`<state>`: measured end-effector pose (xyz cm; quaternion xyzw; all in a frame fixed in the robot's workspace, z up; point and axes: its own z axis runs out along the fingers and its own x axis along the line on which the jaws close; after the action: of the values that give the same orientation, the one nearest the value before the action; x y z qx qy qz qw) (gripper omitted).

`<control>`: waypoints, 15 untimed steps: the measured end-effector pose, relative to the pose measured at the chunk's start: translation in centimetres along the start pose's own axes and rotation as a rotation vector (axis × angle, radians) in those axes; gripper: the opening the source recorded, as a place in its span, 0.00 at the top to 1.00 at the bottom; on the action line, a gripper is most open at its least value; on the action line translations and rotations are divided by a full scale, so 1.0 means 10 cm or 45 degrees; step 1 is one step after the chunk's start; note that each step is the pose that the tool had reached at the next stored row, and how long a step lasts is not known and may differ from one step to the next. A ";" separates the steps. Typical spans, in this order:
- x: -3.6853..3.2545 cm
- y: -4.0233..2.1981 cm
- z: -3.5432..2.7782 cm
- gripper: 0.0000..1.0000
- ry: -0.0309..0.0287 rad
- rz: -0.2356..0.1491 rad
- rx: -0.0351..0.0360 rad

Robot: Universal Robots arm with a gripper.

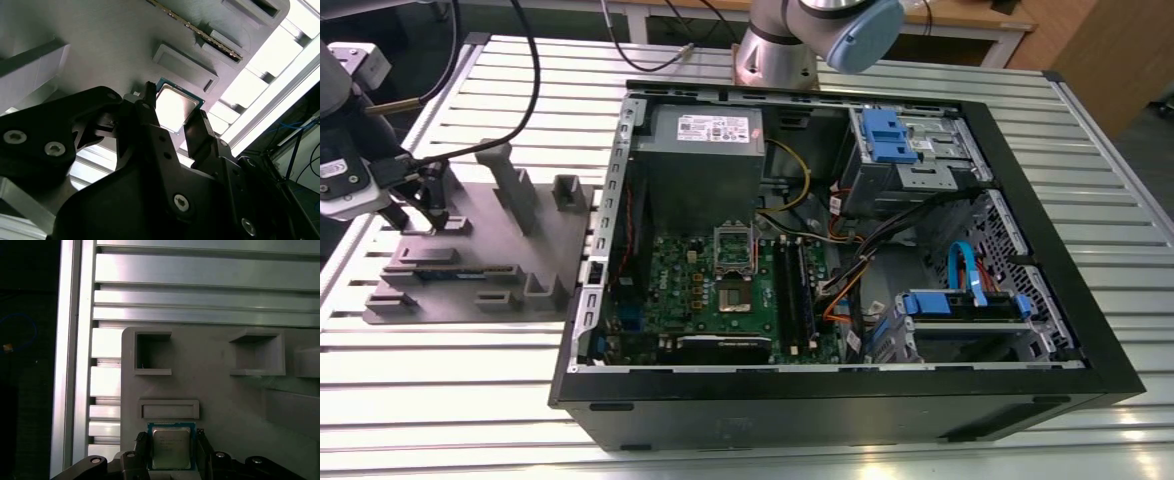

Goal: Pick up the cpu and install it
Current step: 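Pick up the cpu and move it towards the insertion slot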

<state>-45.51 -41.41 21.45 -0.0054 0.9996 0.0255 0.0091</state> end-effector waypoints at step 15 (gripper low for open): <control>-0.001 0.002 -0.039 0.53 0.0000 0.000 0.0000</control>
<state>-45.51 -41.41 21.84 -0.0054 0.9996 0.0254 0.0091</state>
